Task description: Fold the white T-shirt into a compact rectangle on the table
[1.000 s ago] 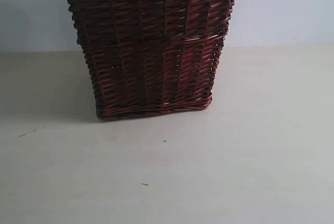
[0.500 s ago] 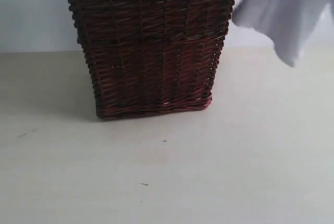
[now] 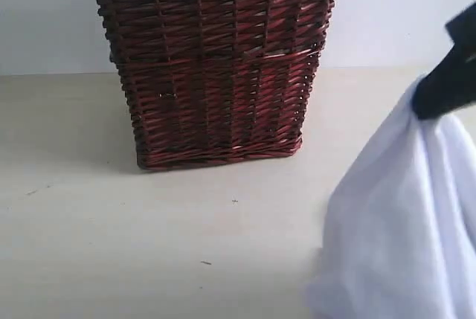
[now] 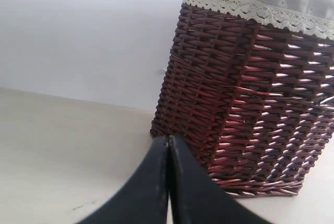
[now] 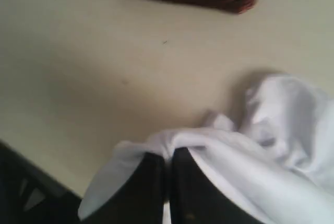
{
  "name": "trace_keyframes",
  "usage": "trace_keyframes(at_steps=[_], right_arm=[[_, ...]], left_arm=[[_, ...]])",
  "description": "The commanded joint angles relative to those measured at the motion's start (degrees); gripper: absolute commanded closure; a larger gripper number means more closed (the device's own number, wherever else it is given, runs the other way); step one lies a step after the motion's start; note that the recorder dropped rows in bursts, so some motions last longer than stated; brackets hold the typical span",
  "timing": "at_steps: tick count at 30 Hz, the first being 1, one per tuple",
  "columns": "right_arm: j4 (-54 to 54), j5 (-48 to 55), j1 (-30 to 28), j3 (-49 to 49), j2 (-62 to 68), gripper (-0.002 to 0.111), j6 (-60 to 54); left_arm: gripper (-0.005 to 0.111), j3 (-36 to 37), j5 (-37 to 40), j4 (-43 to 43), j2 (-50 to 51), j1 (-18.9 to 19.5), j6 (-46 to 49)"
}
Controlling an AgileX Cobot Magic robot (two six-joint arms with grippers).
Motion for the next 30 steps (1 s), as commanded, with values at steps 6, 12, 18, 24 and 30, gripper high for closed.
trace_keyframes(at_steps=[6, 12, 18, 24, 30], right_arm=[[53.57, -1.99, 3.48, 3.26, 0.44, 0.108, -34.86], [42.59, -9.15, 10.54, 2.53, 1.97, 0.108, -32.3], [-6.7, -12.56, 10.69, 4.09, 8.24, 0.108, 1.95], [-42.3, -10.57, 10.69, 5.32, 17.04, 0.058, 22.79], [-23.75, -9.63, 10.99, 2.27, 16.94, 0.036, 9.88]], left_arm=[[0.107, -0.19, -0.5, -0.11, -0.29, -0.29, 0.61], [0.107, -0.19, -0.39, -0.11, -0.29, -0.29, 0.76], [0.107, -0.19, 0.1, -0.11, -0.29, -0.29, 0.98], [0.107, -0.19, 0.1, -0.11, -0.29, -0.29, 0.98], [0.107, -0.19, 0.69, -0.62, -0.29, -0.29, -0.03]])
